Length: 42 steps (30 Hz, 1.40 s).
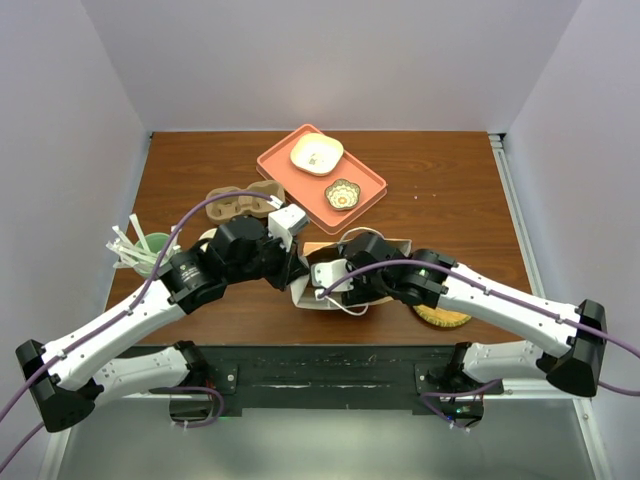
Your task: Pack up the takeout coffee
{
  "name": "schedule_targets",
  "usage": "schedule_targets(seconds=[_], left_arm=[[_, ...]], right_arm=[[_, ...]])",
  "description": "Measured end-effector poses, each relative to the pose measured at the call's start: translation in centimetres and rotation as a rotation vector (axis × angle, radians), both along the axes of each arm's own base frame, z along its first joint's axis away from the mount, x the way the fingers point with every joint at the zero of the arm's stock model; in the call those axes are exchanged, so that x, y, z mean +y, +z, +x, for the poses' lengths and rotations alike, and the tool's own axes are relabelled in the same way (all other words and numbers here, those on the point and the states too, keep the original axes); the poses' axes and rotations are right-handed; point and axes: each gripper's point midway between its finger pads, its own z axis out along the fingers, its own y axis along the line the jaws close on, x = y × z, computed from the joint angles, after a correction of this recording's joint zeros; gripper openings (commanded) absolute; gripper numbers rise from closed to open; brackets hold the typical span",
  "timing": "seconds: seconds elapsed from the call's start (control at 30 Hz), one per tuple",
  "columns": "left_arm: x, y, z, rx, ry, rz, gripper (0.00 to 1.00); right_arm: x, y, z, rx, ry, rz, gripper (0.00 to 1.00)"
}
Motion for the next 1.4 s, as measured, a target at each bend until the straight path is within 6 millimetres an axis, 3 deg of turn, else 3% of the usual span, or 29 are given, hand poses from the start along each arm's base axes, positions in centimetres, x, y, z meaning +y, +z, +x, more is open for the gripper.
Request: schedule_targets(seconds=[0.5, 0.97, 1.4], left_arm=[[0.3, 0.2, 0.6, -0.066, -0.017, 0.028, 0.0], [0.6, 1.1, 1.0, -0.118, -0.006, 0.022, 0.0], [0.5, 1.2, 1.0, -0.119, -0.011, 0.014, 0.0]], right_arm=[[-1.1, -0.4, 0.4, -0.042, -0.013, -0.037, 0.22], [-0.4, -2.4, 0.9, -0.024, -0.012, -0.081, 0.21], [0.2, -2.8, 1.9, -0.039, -0.034, -0.058, 0.21]])
